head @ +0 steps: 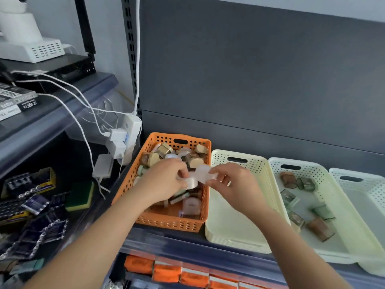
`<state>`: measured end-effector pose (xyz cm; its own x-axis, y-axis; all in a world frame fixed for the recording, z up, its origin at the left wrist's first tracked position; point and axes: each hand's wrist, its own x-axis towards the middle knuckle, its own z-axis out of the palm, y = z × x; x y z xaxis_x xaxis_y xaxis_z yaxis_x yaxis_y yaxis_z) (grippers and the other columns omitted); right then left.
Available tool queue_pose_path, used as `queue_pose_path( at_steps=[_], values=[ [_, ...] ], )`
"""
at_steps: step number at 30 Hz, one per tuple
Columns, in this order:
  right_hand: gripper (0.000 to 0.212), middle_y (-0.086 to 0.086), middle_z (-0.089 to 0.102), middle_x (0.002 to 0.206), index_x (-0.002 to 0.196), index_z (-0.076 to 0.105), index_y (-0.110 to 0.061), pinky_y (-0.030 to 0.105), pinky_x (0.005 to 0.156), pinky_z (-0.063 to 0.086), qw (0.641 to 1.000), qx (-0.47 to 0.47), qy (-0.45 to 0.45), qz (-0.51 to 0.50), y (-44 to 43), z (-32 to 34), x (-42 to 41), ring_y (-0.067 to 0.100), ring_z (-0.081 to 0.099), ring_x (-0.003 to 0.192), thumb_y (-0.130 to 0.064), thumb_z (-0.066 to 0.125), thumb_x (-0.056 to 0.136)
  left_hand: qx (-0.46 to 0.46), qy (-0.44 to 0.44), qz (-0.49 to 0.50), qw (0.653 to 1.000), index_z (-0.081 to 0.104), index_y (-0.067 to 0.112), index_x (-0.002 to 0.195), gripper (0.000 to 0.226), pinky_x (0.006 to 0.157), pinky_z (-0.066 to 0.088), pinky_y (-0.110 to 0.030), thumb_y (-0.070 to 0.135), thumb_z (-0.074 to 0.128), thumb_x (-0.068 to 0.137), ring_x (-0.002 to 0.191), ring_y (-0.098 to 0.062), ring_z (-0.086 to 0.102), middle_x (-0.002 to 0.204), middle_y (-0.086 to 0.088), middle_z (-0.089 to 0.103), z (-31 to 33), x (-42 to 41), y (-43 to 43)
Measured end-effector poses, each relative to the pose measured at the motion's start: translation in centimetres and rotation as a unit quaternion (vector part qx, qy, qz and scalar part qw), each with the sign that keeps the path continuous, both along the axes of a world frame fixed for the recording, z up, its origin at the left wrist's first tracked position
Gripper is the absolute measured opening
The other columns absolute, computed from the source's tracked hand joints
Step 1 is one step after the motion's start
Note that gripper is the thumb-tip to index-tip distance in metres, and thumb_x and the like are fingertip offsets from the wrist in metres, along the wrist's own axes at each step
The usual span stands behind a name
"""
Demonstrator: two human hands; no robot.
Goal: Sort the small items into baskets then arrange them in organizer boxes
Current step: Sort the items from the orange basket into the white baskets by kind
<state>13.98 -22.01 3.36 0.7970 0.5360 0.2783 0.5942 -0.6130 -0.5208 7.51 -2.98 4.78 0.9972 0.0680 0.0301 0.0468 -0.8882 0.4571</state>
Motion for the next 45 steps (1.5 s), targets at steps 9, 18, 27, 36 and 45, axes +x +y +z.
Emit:
queue_pose_path(
  at_steps=[9, 18, 27, 36, 45],
  values=[
    [0.024, -0.012, 0.062, 0.085, 0.103, 0.069, -0.033, 0.026, 0.068, 0.048, 0.983, -0.163, 0.005, -0.087, -8.9, -2.7, 0.8, 0.009, 0.058, 0.077, -0.045, 0.066, 0.082, 0.104, -0.06, -0.133, 0.984, 0.067, 0.02, 0.107, 0.018, 0.083, 0.047, -0.029, 0.023, 0.057, 0.093, 0.103, -0.012, 0.05, 0.106, 0.008, 0.059, -4.3, 3.0, -9.4],
    [0.03, -0.007, 0.062, 0.108, 0.111, 0.064, -0.029, 0.029, 0.082, 0.047, 0.944, -0.329, 0.026, 0.012, -10.1, -4.0, 0.9, 0.016, 0.057, 0.104, -0.044, 0.063, 0.085, 0.252, 0.088, -0.15, 0.952, 0.066, 0.019, 0.115, 0.026, 0.053, 0.022, -0.025, 0.015, 0.049, 0.094, 0.108, -0.027, 0.049, 0.115, -0.005, 0.058, -5.2, 2.6, -12.5],
    [0.025, -0.01, 0.062, 0.102, 0.107, 0.065, -0.03, 0.024, 0.079, 0.045, 0.965, -0.26, 0.027, 0.038, -7.7, -3.6, 1.8, 0.011, 0.057, 0.099, -0.044, 0.06, 0.087, 0.142, -0.049, -0.127, 0.98, 0.069, 0.022, 0.111, 0.024, 0.092, 0.038, -0.03, 0.027, 0.053, 0.094, 0.106, -0.013, 0.047, 0.107, 0.006, 0.062, -4.6, 2.1, -8.7],
    [0.028, -0.005, 0.064, 0.108, 0.108, 0.067, -0.023, 0.031, 0.084, 0.046, 0.977, -0.151, -0.061, 0.137, 2.2, -1.9, 1.2, 0.017, 0.052, 0.107, -0.035, 0.063, 0.083, 0.237, 0.022, 0.043, 0.97, 0.068, 0.021, 0.104, 0.023, 0.076, 0.051, -0.035, 0.013, 0.054, 0.087, 0.096, -0.019, 0.055, 0.1, 0.004, 0.056, -2.6, 0.3, 2.3],
    [0.032, 0.002, 0.061, 0.11, 0.115, 0.06, -0.021, 0.036, 0.091, 0.041, 0.926, -0.311, -0.142, 0.159, 8.9, -4.6, 1.3, 0.023, 0.049, 0.104, -0.025, 0.06, 0.083, 0.277, 0.158, -0.006, 0.948, 0.065, 0.016, 0.088, 0.009, 0.07, 0.045, -0.034, 0.022, 0.059, 0.086, 0.087, -0.026, 0.059, 0.095, -0.003, 0.06, -3.4, -1.0, 6.5]
  ],
)
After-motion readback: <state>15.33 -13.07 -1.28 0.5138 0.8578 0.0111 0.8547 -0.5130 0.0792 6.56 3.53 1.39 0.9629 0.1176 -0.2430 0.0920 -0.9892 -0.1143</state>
